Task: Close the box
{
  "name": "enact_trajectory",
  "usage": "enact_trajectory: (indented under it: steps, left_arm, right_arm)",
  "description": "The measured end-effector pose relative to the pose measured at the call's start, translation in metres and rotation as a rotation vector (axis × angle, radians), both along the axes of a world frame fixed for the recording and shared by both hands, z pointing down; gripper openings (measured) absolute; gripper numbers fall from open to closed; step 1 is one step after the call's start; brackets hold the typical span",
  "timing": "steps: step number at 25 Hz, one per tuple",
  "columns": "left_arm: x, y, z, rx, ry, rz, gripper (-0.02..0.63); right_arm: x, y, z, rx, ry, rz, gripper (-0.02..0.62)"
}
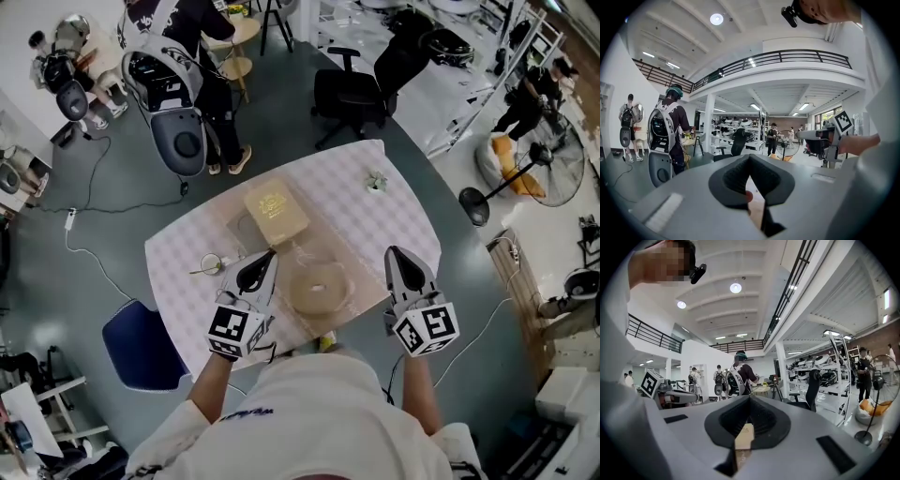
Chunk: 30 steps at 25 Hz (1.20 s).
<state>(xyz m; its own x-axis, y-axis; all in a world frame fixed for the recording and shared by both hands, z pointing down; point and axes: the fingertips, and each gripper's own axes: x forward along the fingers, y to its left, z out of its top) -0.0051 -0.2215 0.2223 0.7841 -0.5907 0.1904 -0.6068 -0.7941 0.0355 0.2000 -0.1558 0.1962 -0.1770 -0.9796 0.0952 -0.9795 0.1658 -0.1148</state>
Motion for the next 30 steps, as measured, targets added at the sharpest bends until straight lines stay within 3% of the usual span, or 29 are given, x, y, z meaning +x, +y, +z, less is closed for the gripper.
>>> enact_trajectory:
  steps: [21, 30]
  left_arm:
    - [-0.002, 0.021, -0.007, -0.014, -0.005, 0.021, 0.002]
    - [-0.028, 0.034, -0.005, -0.041, -0.005, -0.008, 0.002]
  right_arm:
    - [0.007, 0.018, -0.008, 0.000, 0.052, 0.066, 0.003]
    - [-0.019, 0.015, -0.010, -0.015, 0.120, 0.014, 0.003]
